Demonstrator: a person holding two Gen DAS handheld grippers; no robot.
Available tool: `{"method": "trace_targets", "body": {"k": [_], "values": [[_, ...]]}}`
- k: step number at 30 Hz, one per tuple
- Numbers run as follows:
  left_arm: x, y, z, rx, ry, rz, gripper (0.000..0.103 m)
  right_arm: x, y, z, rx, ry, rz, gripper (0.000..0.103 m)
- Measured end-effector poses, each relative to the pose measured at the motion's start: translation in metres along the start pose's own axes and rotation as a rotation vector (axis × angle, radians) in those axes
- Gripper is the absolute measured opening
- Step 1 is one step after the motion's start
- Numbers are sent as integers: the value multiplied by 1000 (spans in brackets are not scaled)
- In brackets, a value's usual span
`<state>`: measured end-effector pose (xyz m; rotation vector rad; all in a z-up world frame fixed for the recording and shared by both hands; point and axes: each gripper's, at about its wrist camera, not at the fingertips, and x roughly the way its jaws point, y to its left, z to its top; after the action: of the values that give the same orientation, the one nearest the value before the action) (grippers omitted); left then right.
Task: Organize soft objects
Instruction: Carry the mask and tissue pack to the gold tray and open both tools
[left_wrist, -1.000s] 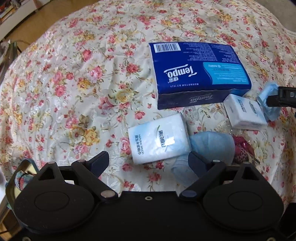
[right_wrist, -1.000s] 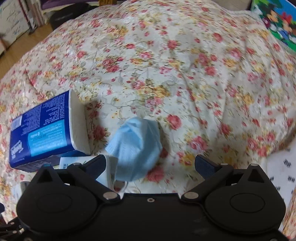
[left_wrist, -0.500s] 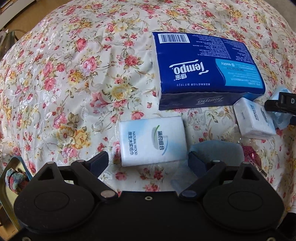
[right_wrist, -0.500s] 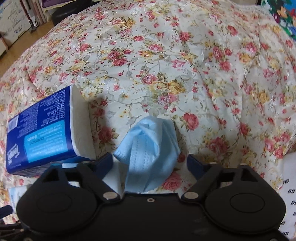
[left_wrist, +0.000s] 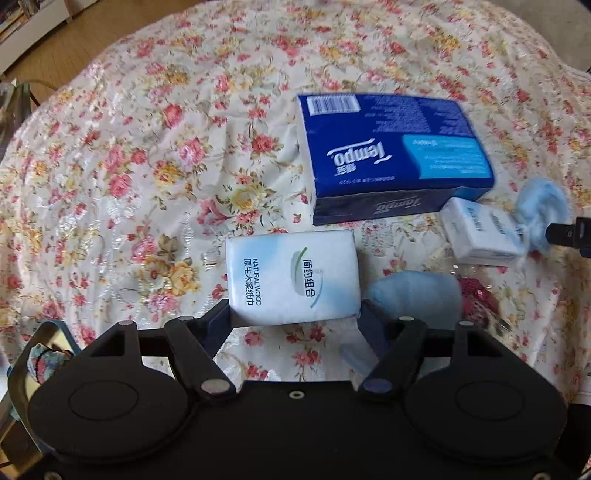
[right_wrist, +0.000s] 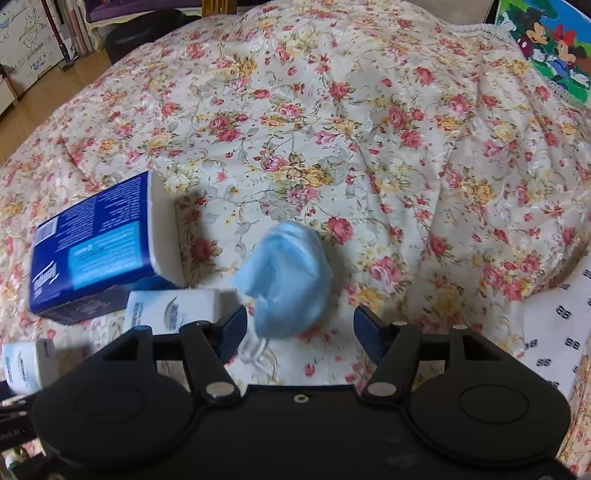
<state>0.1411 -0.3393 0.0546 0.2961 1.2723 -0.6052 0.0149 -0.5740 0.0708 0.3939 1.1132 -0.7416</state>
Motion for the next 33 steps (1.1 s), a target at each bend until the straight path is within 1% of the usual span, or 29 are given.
{"method": "trace_targets", "body": {"k": [6, 8, 9, 10, 11, 14, 17, 19, 20, 22, 24, 26, 27, 29, 30, 31, 32, 33], "values": [[-39, 0, -15, 43, -53, 6, 68, -37, -7, -22, -12, -38, 9, 63], [-50, 2, -22, 40, -67, 2, 68, -45, -8, -24, -8, -51, 7, 67], [-54, 4, -24, 39, -75, -2, 68, -49, -8, -24, -3, -59, 6, 82], [-58, 5, -26, 41, -81, 0, 68, -51, -8, -23, 3, -68, 9, 100], [-60, 5, -28, 45, -87, 7, 68, -52, -7, -21, 10, -82, 19, 103], [-61, 5, -32, 60, -92, 43, 68, -49, 0, -10, 25, -107, 11, 102], [-55, 7, -34, 71, -86, 39, 68, -30, 8, 4, 13, -107, -21, 102], [-49, 8, -34, 71, -80, 32, 68, -11, 12, 12, 11, -79, -72, 102], [-46, 9, -34, 73, -78, 30, 68, -1, 13, 15, 14, -58, -80, 102], [-39, 9, -34, 82, -76, 34, 68, 16, 10, 19, 29, -33, -71, 102], [-32, 7, -34, 97, -76, 45, 68, 26, 10, 20, 27, -47, -56, 102], [-27, 6, -34, 109, -78, 48, 68, 33, 14, 22, -16, -59, -45, 101], [-25, 6, -33, 113, -78, 47, 68, 36, 16, 23, -31, -60, -54, 101], [-22, 5, -33, 116, -78, 43, 68, 41, 17, 24, -29, -57, -53, 90], [-22, 5, -34, 118, -77, 42, 68, 43, 17, 24, -23, -44, -30, 74], [-22, 6, -35, 121, -78, 40, 68, 47, 14, 24, -6, -18, -4, 53], [-23, 6, -35, 123, -79, 37, 68, 50, 11, 25, 16, 10, 17, 45], [-26, 7, -37, 125, -81, 33, 68, 52, 10, 23, 34, 28, 21, 41]]}}
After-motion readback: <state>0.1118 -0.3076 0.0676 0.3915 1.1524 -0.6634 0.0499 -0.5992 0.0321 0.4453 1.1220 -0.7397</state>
